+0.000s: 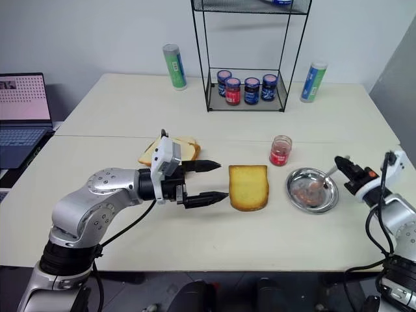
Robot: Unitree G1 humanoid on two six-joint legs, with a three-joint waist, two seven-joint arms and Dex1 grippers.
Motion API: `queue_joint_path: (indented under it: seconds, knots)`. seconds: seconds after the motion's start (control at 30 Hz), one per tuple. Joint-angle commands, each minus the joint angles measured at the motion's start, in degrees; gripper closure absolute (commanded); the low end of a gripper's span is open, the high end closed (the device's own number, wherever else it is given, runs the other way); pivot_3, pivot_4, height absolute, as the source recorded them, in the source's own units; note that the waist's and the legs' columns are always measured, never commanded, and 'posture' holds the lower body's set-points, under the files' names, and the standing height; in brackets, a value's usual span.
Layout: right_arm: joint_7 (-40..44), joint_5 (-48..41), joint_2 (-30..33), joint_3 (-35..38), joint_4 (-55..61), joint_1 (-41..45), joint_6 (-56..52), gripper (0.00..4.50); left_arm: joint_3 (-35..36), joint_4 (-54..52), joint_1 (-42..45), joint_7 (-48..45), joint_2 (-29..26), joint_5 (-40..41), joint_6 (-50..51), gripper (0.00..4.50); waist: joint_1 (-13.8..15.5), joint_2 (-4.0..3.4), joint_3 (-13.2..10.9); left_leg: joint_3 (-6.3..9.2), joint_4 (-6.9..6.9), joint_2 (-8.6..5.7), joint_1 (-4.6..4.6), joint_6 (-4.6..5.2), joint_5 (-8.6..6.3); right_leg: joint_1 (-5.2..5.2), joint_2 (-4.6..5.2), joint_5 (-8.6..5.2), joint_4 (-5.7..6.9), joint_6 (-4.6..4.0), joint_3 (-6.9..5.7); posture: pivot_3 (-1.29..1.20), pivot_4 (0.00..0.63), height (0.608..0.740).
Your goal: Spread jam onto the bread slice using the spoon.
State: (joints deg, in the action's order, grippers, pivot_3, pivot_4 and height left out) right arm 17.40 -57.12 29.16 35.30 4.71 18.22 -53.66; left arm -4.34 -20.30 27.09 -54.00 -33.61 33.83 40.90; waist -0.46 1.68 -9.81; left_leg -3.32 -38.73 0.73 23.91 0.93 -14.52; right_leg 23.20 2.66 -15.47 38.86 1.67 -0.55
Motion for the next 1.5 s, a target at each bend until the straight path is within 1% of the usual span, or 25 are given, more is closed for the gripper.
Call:
queue_joint_path:
  seconds: [0.03, 0.07, 0.17, 0.33, 0.43, 0.67, 0.9, 1.07, 1.33, 1.5]
  knots:
    - [-2.4, 0.4, 2.2, -5.1, 9.0, 5.9, 0.1, 4.47, 3.7, 0.1, 1.3, 2.0, 1.0, 3.0, 0.9, 0.0, -0.1, -0.07, -0.1, 0.0, 0.0, 0.0, 0.0, 0.0, 0.0, 0.0, -0.01, 0.0, 0.0, 0.0, 0.01, 0.0, 0.15, 0.74]
    - [-2.7, 1.9, 2.2, -7.5, 9.6, 8.2, 0.9, 4.47, 4.4, 0.6, 1.5, 3.1, 1.7, 3.2, 0.8, 0.0, -0.1, -0.07, -0.1, -0.02, 0.0, -0.01, 0.01, 0.0, 0.0, 0.03, 0.0, 0.0, 0.0, 0.0, 0.02, 0.0, 0.15, 0.74]
    - [-2.8, 11.1, 2.1, -16.2, 7.6, 16.4, 6.7, 4.47, 6.0, 3.2, 3.0, 8.8, 5.0, 1.4, -0.7, 0.0, -0.1, -0.08, -0.1, 0.04, -0.01, -0.01, 0.02, 0.0, 0.0, 0.02, -0.01, 0.0, -0.01, 0.0, -0.03, 0.0, 0.15, 0.74]
    - [-0.6, 21.7, 1.1, -24.0, -0.1, 23.5, 15.7, 4.47, 5.0, 3.5, 3.8, 12.3, 7.6, -0.5, -2.2, 0.0, 0.4, -0.02, -0.1, 0.05, 0.0, -0.07, 0.07, 0.0, 0.0, 0.04, -0.03, 0.0, -0.03, 0.0, -0.07, 0.0, 0.15, 0.74]
    - [1.7, 27.1, 0.9, -27.1, -5.2, 24.8, 21.2, 4.47, 4.9, 2.7, 4.0, 13.9, 8.6, -0.6, -2.1, 0.0, 0.4, -0.02, -0.1, 0.03, -0.01, -0.13, 0.2, -0.01, 0.0, 0.06, 0.08, 0.01, -0.17, 0.0, -0.07, 0.0, 0.15, 0.74]
    - [3.8, 33.9, -1.2, -28.9, -13.2, 25.8, 29.6, 4.47, 3.0, -0.9, 2.3, 13.4, 7.5, -0.6, -1.3, 0.0, 0.3, -0.03, -0.1, 0.04, 0.0, -0.14, 0.28, -0.01, 0.0, 0.09, 0.23, 0.01, -0.24, -0.01, -0.12, 0.0, 0.15, 0.74]
    - [5.1, 40.6, -4.3, -31.7, -19.7, 24.9, 37.9, 4.47, 3.0, -1.5, 2.5, 13.6, 6.9, -0.3, -0.6, 0.0, 0.1, -0.04, -0.1, 0.04, 0.0, -0.13, 0.23, -0.01, 0.01, 0.1, 0.22, 0.01, -0.14, -0.01, -0.11, 0.0, 0.15, 0.74]
    - [4.9, 44.7, -6.1, -33.6, -22.7, 23.8, 41.5, 4.47, 3.2, -1.4, 3.0, 13.5, 6.5, -0.1, -0.1, 0.0, 0.1, -0.04, -0.1, 0.04, 0.0, -0.13, 0.22, -0.02, 0.01, 0.1, 0.22, 0.01, -0.13, -0.01, -0.11, 0.0, 0.15, 0.74]
    - [3.8, 48.6, -6.9, -34.3, -23.6, 21.0, 42.6, 4.47, 3.3, -1.8, 2.8, 13.7, 6.3, 0.1, 0.3, 0.0, 0.1, -0.04, -0.1, 0.04, 0.0, -0.13, 0.22, -0.03, 0.01, 0.1, 0.23, 0.01, -0.12, -0.01, -0.11, 0.0, 0.15, 0.74]
    - [2.4, 46.5, -9.0, -31.8, -22.9, 21.4, 38.9, 4.47, 3.2, -1.4, 3.3, 13.8, 6.4, 0.1, 0.3, 0.0, 0.1, -0.04, -0.1, 0.04, 0.0, -0.13, 0.19, -0.03, 0.02, 0.09, 0.23, 0.01, -0.1, -0.01, -0.11, 0.0, 0.15, 0.74]
